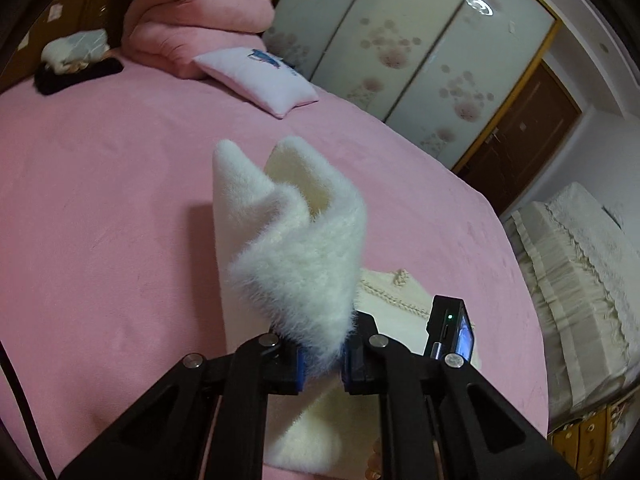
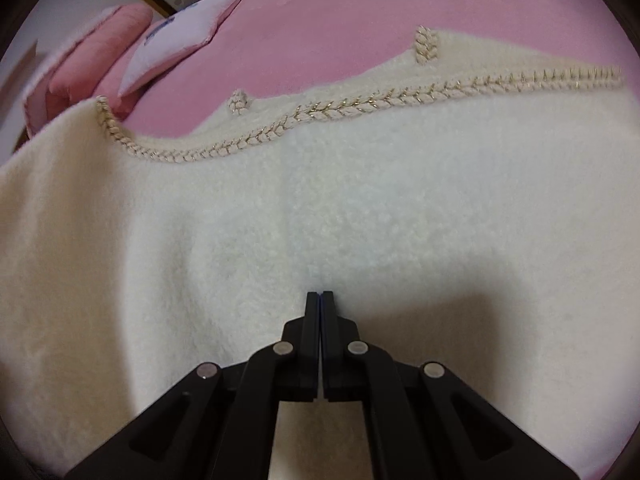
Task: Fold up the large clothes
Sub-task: 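Grasp the bundle's side edge with the left tool and lift it, then fold the lifted side over the bundle with the left tool and release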
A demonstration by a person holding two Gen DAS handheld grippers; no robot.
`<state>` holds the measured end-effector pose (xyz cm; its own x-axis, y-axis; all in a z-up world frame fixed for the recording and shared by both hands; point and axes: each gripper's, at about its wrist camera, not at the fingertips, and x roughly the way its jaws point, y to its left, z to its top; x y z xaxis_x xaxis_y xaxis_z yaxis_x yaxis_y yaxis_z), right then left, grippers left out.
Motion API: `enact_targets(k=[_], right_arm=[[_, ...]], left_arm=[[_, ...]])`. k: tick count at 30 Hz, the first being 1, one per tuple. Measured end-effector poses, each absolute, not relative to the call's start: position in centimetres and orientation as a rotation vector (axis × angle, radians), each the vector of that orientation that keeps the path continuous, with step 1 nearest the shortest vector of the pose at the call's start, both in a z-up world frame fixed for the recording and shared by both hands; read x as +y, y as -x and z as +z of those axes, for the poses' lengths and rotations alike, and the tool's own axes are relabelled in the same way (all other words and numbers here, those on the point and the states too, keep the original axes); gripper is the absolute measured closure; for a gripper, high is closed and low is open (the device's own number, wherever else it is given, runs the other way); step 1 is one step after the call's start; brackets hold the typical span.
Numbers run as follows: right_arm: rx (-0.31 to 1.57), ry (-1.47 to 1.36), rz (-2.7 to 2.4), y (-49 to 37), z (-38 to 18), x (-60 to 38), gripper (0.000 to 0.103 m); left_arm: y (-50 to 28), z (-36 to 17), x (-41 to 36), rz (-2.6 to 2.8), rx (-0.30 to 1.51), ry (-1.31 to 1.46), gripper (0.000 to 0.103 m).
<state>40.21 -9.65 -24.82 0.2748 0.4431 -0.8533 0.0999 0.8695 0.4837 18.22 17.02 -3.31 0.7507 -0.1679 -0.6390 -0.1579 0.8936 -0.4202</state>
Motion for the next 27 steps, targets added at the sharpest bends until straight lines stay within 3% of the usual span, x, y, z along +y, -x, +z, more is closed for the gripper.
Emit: enact_targets(k=[5, 10, 15, 21, 27], right_arm=[[1.319, -0.654, 0.326, -39.5, -24.4, -13.9, 0.103], [1.317, -0.484, 0.266, -37.5, -21.9, -18.8, 0.103], [1.29, -0.492, 0.194, -35.8, -20.7, -27.9, 0.103], [1.248, -0.62, 0.09, -33.9, -20.3, -38.9, 0.103], [1.197, -0.648, 0.072, -31.9, -19.2, -43.5, 0.098]], left_arm=[[-17.8, -1.9, 14.9, -0.09, 0.703, 0.465, 0.093], [-17.9, -1.3, 8.1, -0.235, 0.697, 0.449, 0.093], [-16.9, -1.5, 0.6, -0.373, 0.728, 0.431, 0.093], [-14.6, -5.5, -8.7, -0.506, 0.898, 0.29, 0.093], [-13.1, -9.6, -12.0, -0.457, 1.013, 0.133, 0.092]])
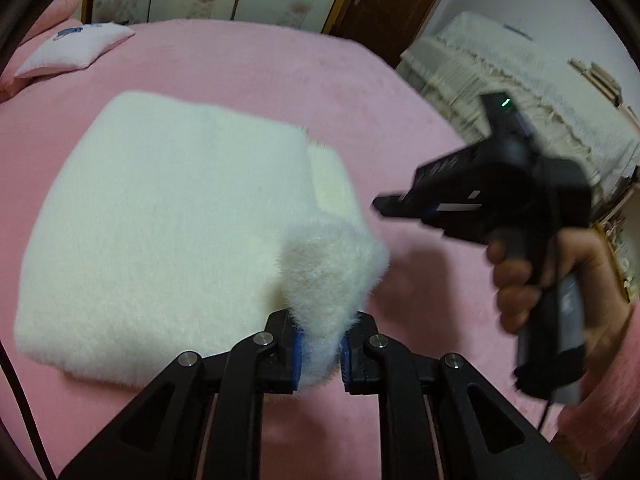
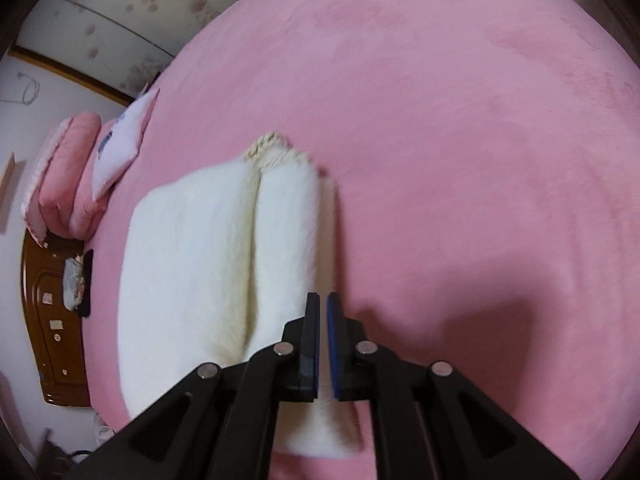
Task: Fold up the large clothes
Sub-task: 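Fold the lifted side over the bundle with the left tool and release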
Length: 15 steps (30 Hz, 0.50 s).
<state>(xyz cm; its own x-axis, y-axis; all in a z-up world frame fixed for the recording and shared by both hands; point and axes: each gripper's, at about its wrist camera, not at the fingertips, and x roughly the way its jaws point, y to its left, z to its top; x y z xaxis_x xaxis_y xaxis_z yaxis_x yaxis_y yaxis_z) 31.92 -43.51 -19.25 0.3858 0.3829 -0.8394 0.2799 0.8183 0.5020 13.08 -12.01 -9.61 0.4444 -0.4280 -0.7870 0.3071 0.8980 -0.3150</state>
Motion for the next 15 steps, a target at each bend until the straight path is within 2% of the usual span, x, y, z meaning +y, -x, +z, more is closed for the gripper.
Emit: enact_targets(k=[3, 5, 6, 8, 9, 14, 15], right_arm=[[1.152, -0.699, 0.164, -33.2, -18.8, -44.3, 0.098], [1.142, -0.738, 0.246, -33.8, -18.8, -43.7, 0.096], [1.148, -0.741, 0.268, -34.3, -18.9, -42.9, 0.093], [1.184, -0.697, 0.282, -35.6, -19.5, -41.4, 0.072], [1.194, -0.665, 0.281, -36.2, -19.9, -40.6, 0.069], [1.291, -0.55, 0.277, -38.7, -22.1, -37.1, 0.066], [1.293, -0.505, 0.262, -39.6, -21.8, -36.1, 0.069]], left_arm=[[-12.8, -9.6, -12.6, -0.461, 1.031, 0.088, 0.086], [-13.4, -9.3, -13.6, -0.483, 1.049, 0.071, 0.074], [-13.1, -8.9, -12.9, -0.487, 1.055, 0.063, 0.073], [-12.5, -8.7, -13.5, -0.481, 1.057, 0.026, 0.072], [-12.1, -8.7, -13.8, -0.48, 1.059, 0.012, 0.072], [-11.4, -8.9, -14.3, -0.475, 1.077, 0.025, 0.071], [-11.4, -8.8, -14.2, -0.476, 1.087, 0.035, 0.07]])
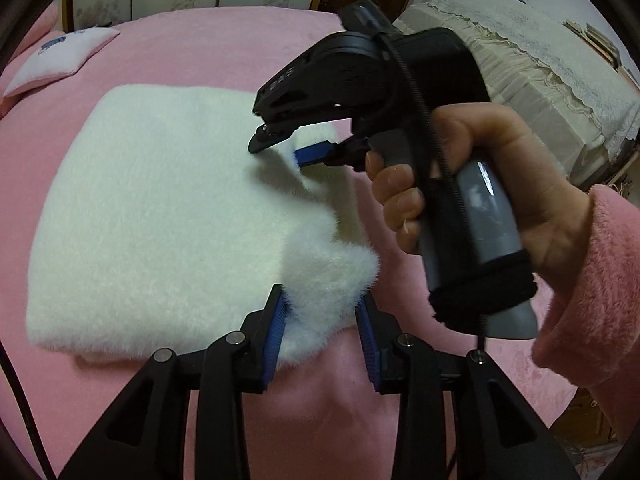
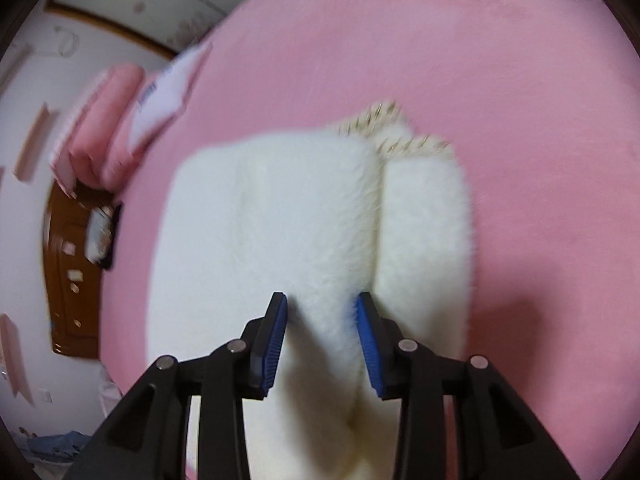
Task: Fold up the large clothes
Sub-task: 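Fold the lifted side over the bundle with the left tool and release, then grasp the opposite side edge of the bundle with the right tool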
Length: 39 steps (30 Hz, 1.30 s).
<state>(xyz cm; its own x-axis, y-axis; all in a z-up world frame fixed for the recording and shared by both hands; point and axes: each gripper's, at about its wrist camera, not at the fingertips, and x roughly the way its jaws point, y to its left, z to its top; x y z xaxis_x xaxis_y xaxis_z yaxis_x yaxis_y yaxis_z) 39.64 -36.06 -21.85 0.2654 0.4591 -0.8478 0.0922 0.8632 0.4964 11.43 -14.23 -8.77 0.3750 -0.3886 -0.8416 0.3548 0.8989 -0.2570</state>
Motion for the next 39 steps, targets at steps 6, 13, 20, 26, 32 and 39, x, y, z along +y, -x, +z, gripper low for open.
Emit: enact_targets(k=[6, 13, 20, 26, 32, 39], right_arm=[[1.063, -0.449, 0.262, -36.4, -17.2, -35.9, 0.094], [1.104, -0.42, 0.135, -35.5, -17.2, -37.5, 0.095], [1.203, -0.623, 0.041, -35.6, -21.9, -40.1, 0.087], [1.208, -0.451, -0.034, -35.6, -21.3, -39.5, 0.056], [1.179, -0.609, 0.042, -37.5, -22.5, -41.2, 0.075], [1.104, -0.431, 0.121, -37.7, -18.8, -37.3, 0.086]], left_arm=[[-12.0, -7.5, -12.2, -0.499, 1.132, 0.129, 0.063], [-11.0, -5.7, -10.0, -0.553, 1.23, 0.212, 0.056], [-11.0, -4.7, -8.1, -0.508, 1.238, 0.149, 0.055], [-13.1, -3.3, -4.7, -0.41, 1.222, 0.158, 0.055], [-14.8, -1.5, -2.1, -0.338, 1.167, 0.201, 0.051], [-17.3, -0.9, 1.8, -0.225, 1.111, 0.182, 0.051]])
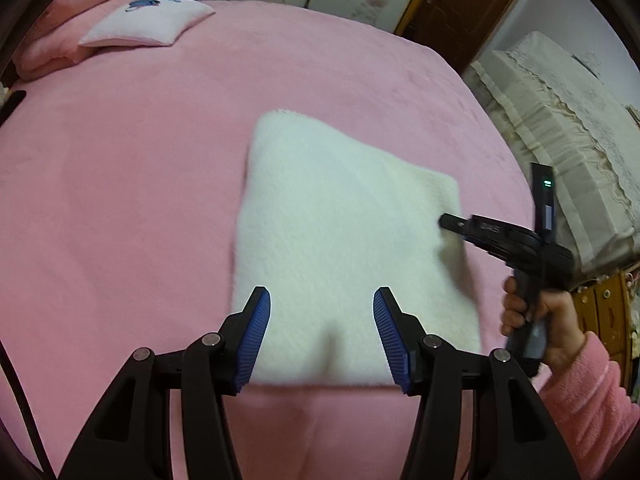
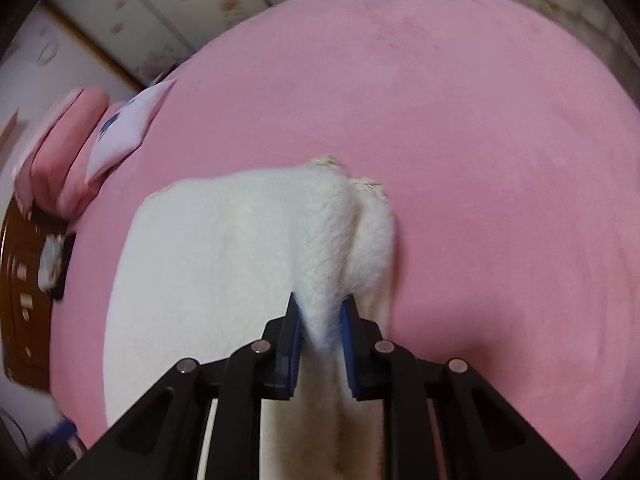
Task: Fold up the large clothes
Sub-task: 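Grasp the opposite side edge of the bundle with the right tool, then fold the held side over the bundle with the right tool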
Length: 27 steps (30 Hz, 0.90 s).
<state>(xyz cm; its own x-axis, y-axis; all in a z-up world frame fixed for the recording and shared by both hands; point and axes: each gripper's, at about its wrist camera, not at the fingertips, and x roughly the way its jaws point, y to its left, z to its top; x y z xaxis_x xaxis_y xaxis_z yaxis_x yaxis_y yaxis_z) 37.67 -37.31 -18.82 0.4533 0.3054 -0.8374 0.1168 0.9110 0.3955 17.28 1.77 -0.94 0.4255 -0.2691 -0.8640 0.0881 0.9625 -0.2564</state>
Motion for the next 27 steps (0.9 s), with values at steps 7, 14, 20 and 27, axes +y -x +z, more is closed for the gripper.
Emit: enact_targets(k=[7, 14, 20, 27], right_arm=[[0.953, -0.306, 0.293, -38.3, -14.8, -35.4, 0.087], [0.898, -0.506, 0.427, -38.6, -14.0, -37.2, 0.087], [1.097, -0.476, 0.21, -40.5, -21.8, -41.1, 0.087], [1.093, -0.361, 0.093, -39.6, -19.4, -40.4, 0.084]], left_arm=[[-19.6, -1.7, 5.2, -0.1, 1.107, 0.115, 0.051], [-22.4, -2.8, 3.9, -0.066, 1.129, 0.143, 0.051], [-23.3, -3.8, 2.1, -0.049, 1.148, 0.108, 0.051], [-23.6, -4.7, 1.2, -0.021, 1.208, 0.024, 0.047]])
